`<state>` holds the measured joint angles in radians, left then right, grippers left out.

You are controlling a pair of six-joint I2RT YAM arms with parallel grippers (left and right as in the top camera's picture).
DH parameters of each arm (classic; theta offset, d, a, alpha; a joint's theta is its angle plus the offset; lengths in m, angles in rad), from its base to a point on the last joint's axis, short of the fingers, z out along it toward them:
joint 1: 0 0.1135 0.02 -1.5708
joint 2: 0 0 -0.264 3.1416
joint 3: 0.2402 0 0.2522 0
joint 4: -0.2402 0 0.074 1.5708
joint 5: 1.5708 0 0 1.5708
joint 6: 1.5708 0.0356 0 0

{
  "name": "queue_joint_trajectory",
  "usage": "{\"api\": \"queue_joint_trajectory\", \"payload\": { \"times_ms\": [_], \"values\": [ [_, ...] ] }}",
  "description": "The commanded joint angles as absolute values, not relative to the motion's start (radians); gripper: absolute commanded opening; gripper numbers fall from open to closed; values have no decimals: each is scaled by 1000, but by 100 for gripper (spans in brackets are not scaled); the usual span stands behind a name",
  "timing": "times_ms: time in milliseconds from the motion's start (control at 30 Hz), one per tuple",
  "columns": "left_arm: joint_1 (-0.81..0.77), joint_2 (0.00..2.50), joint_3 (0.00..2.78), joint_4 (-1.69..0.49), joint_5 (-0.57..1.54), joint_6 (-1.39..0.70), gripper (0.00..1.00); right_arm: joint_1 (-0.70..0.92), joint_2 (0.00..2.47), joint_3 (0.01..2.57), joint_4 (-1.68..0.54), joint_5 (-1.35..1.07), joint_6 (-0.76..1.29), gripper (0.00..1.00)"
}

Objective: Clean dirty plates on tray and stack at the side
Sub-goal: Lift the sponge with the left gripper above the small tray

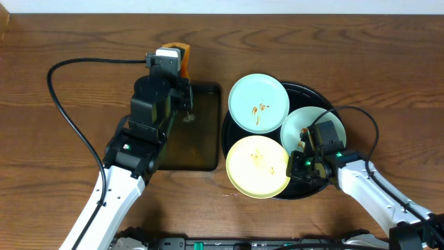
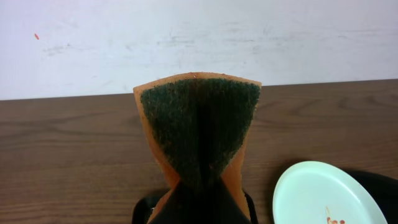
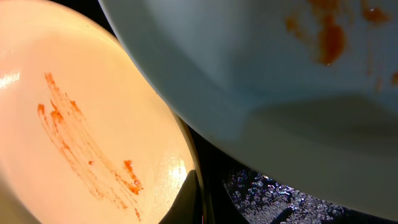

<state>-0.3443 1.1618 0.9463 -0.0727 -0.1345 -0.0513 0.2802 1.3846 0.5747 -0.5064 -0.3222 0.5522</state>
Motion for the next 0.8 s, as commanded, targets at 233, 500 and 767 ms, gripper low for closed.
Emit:
{"api": "queue_joint_trajectory", "payload": {
  "times_ms": [233,500,767],
  "values": [
    [-344,1143,955,-63,-147,-41,8,290,1386,569,-501,-295,569,1],
    [-344,1143,955,-66,-147,-41,7,290,1386,569,-499,-295,569,1],
    [-344,1189,955,-66,-147,-41,7,290,1386,569,-497,-295,569,1]
  ]
}}
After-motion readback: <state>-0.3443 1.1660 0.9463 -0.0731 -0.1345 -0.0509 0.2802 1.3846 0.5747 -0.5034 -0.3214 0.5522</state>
